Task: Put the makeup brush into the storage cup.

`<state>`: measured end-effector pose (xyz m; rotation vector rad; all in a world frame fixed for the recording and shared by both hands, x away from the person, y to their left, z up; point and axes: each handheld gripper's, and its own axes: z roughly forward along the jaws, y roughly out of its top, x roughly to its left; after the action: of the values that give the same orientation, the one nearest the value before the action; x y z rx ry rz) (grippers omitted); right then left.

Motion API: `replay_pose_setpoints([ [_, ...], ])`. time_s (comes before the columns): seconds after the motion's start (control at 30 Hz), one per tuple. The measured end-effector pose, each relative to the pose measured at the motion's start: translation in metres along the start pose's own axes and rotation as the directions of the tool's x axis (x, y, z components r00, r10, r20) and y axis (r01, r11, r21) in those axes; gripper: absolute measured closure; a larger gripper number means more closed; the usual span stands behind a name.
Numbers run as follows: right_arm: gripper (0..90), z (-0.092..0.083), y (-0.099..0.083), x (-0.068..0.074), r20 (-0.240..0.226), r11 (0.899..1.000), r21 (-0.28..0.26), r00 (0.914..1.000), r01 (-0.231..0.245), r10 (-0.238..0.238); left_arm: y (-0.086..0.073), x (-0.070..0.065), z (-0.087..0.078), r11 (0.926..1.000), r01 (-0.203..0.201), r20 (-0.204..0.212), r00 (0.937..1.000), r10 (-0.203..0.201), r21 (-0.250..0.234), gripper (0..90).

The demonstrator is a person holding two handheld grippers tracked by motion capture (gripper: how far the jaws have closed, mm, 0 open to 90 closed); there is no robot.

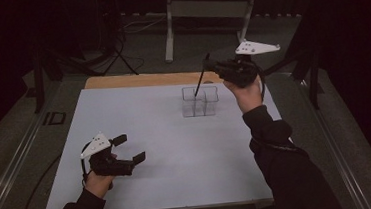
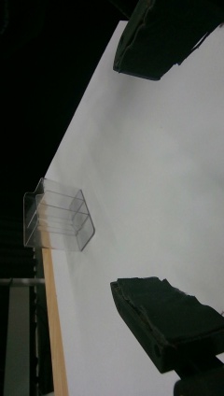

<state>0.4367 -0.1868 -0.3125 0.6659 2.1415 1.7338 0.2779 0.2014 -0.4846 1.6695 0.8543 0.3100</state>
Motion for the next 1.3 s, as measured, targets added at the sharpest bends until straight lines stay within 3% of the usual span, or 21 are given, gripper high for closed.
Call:
replay_pose_setpoints([
  [0.27, 86.3, 0.019, 0.005, -0.010, 0.055, 0.999, 0.043, 0.9981, 0.025, -0.027, 0.000, 0.000, 0.000, 0.9999, 0.002, -0.001, 1.0000, -0.002, -0.017, 0.2],
  [0.43, 86.3, 0.025, 0.003, -0.014, 0.060, 0.999, 0.045, 0.9980, 0.016, -0.019, -0.001, 0.000, 0.000, 0.9996, 0.005, -0.001, 1.0000, -0.005, -0.028, 0.2],
  [0.7, 86.3, 0.046, -0.013, -0.023, 0.088, 0.997, 0.071, 0.9961, -0.006, 0.000, -0.001, 0.000, 0.001, 0.9995, 0.005, -0.004, 1.0000, -0.006, -0.031, 0.2],
  [0.83, 86.3, 0.051, -0.019, -0.025, 0.102, 0.997, 0.079, 0.9948, -0.004, -0.004, -0.001, -0.001, 0.000, 0.9995, -0.008, -0.006, 1.0000, 0.008, -0.030, 0.2],
  [1.3, 86.2, 0.071, -0.038, -0.034, 0.146, 0.992, 0.125, 0.9892, -0.006, -0.012, -0.002, 0.000, 0.000, 0.9997, 0.003, 0.006, 1.0000, -0.003, -0.024, 0.2],
])
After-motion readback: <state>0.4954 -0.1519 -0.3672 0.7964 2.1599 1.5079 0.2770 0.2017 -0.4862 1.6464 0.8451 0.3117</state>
